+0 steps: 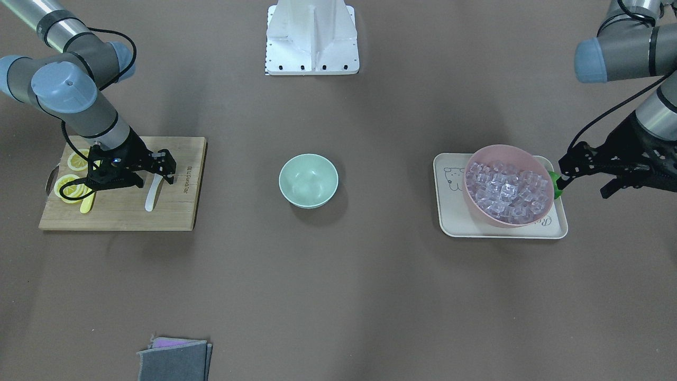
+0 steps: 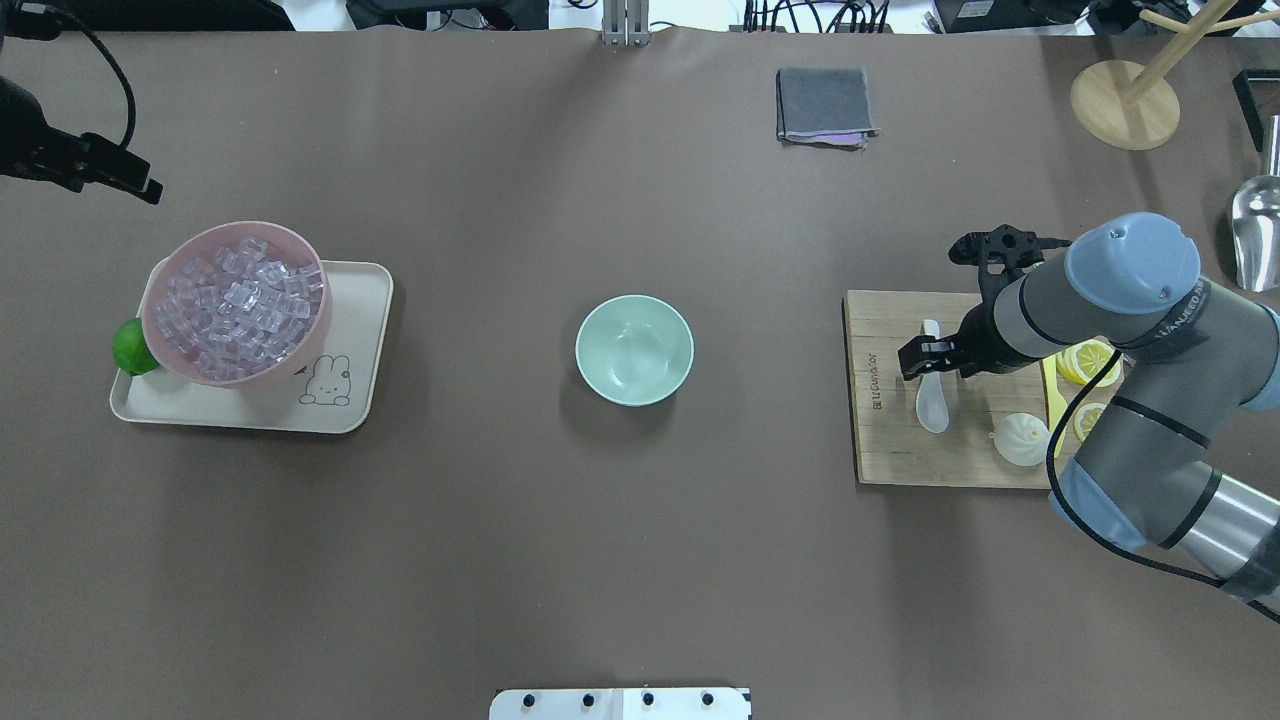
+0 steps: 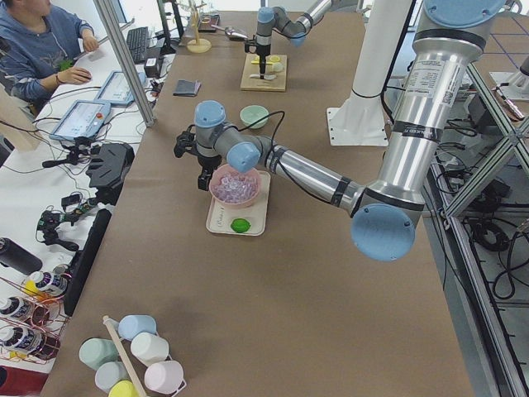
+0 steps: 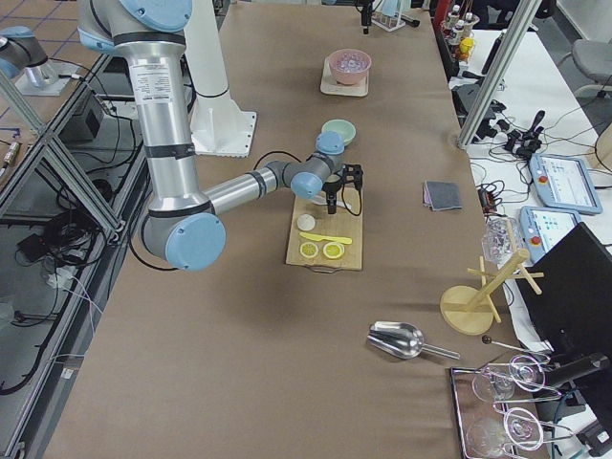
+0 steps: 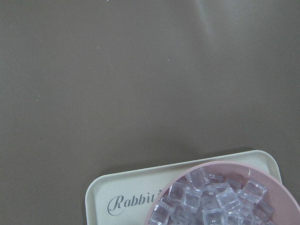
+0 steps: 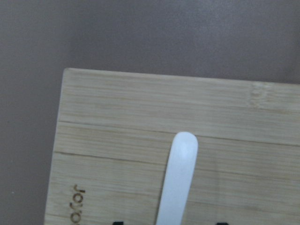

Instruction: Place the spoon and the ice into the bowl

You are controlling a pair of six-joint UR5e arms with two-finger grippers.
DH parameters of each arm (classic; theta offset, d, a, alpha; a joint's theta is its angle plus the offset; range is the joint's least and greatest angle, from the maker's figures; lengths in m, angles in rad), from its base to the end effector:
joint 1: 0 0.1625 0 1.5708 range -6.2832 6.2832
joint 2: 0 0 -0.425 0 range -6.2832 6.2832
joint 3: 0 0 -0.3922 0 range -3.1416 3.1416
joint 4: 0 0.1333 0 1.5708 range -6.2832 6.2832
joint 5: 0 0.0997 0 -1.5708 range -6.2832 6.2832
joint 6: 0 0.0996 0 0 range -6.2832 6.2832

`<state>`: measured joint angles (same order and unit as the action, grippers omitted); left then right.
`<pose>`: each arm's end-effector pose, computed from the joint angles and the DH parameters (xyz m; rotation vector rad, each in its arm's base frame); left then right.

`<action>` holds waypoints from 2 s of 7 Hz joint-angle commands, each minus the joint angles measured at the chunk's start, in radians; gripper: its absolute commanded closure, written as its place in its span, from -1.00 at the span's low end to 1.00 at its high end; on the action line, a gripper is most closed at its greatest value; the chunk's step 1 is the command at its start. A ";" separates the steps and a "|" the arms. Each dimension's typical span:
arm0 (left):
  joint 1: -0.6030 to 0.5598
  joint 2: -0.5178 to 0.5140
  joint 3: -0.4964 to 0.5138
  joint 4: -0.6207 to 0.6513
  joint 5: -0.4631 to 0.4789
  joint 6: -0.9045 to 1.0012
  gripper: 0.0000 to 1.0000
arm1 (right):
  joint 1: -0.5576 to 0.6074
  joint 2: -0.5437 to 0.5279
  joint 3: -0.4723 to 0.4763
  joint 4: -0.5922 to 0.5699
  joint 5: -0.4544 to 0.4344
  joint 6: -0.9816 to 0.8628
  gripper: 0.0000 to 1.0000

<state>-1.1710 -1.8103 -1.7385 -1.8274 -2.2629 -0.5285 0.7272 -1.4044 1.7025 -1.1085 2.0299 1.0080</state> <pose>0.1641 -0.5676 0.4190 0.2707 0.8790 0.1101 -0.3733 -0.4516 0.4624 0.0999 -0.8580 -0.0205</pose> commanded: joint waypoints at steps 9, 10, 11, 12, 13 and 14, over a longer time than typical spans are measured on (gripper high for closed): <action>0.001 0.011 -0.001 -0.006 0.000 -0.001 -0.87 | 0.047 0.021 0.002 -0.013 0.065 0.018 1.00; 0.001 0.011 -0.001 -0.006 0.000 -0.001 -0.87 | 0.061 0.021 0.006 -0.014 0.075 0.018 1.00; 0.001 0.011 0.000 -0.006 0.000 -0.001 -0.87 | 0.072 0.031 0.009 -0.016 0.079 0.020 1.00; 0.001 0.009 0.004 -0.003 0.000 -0.005 -0.87 | 0.087 0.083 0.009 -0.063 0.101 0.035 1.00; 0.002 0.005 0.001 -0.001 0.015 -0.046 -0.87 | 0.095 0.161 0.009 -0.130 0.102 0.065 1.00; 0.043 0.008 -0.013 -0.001 0.096 -0.062 -0.86 | 0.098 0.227 0.009 -0.169 0.102 0.111 1.00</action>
<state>-1.1585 -1.8030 -1.7410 -1.8294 -2.2311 -0.5657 0.8183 -1.2574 1.7117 -1.2221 2.1291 1.0738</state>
